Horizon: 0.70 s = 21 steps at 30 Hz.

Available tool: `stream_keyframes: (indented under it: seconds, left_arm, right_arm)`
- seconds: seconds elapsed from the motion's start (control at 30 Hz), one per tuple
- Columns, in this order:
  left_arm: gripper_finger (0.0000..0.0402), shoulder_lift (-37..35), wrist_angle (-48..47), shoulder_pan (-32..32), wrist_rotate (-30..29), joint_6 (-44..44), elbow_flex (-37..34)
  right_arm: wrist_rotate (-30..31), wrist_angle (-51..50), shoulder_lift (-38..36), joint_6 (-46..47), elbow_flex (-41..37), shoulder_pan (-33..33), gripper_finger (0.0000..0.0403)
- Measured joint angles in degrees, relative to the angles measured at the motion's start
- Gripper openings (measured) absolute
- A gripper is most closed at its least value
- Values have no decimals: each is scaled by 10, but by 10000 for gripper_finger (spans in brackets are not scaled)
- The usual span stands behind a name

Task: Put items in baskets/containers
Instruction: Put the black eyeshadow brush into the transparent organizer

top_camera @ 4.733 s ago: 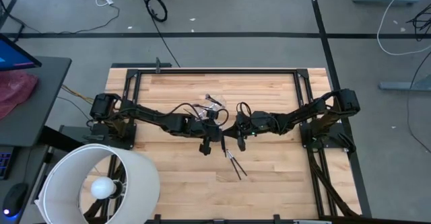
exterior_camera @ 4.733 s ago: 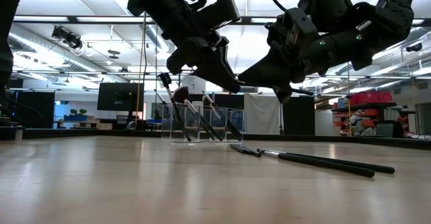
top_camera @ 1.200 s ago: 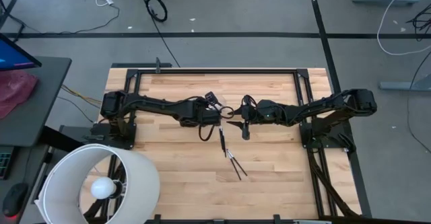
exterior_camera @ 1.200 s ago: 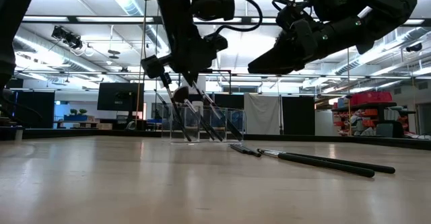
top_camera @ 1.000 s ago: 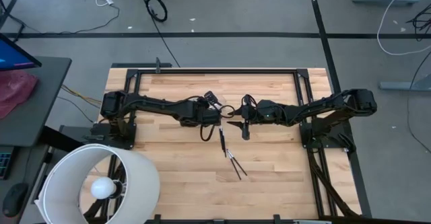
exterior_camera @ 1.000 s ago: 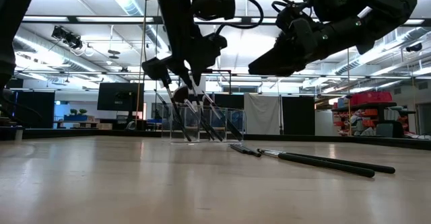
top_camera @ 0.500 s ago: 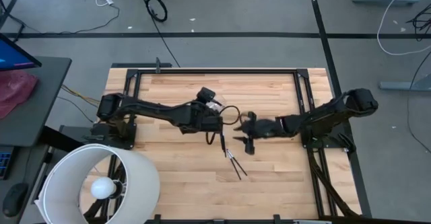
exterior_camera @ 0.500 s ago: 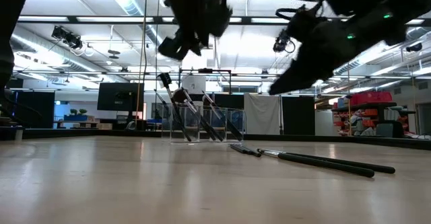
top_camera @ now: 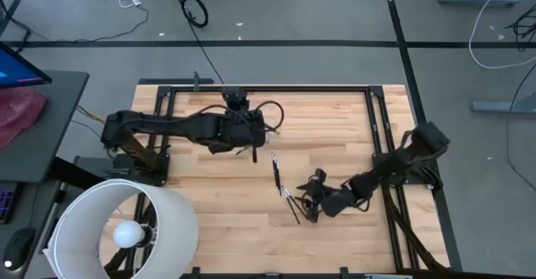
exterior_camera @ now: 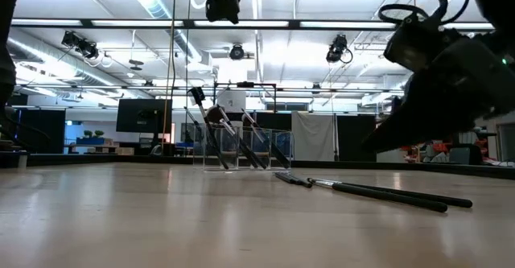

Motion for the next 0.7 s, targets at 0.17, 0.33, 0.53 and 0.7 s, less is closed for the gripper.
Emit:
stream_keyframes:
  seconds: [0.17, 0.33, 0.53, 0.7]
  left_arm:
    - [144, -2, -5, 13, 2, -12, -1]
    - [144, -2, -6, 17, 36, -12, -1]
    - [144, -2, -6, 16, 56, -21, -1]
    - [144, -2, -8, 17, 157, -93, -1]
  right_arm:
    - [7, 25, 79, 3, 31, 8, 173]
    - [45, 36, 130, 7, 49, 8, 173]
    - [83, 47, 168, 35, 51, 6, 170]
    - [77, 69, 167, 43, 31, 0, 140]
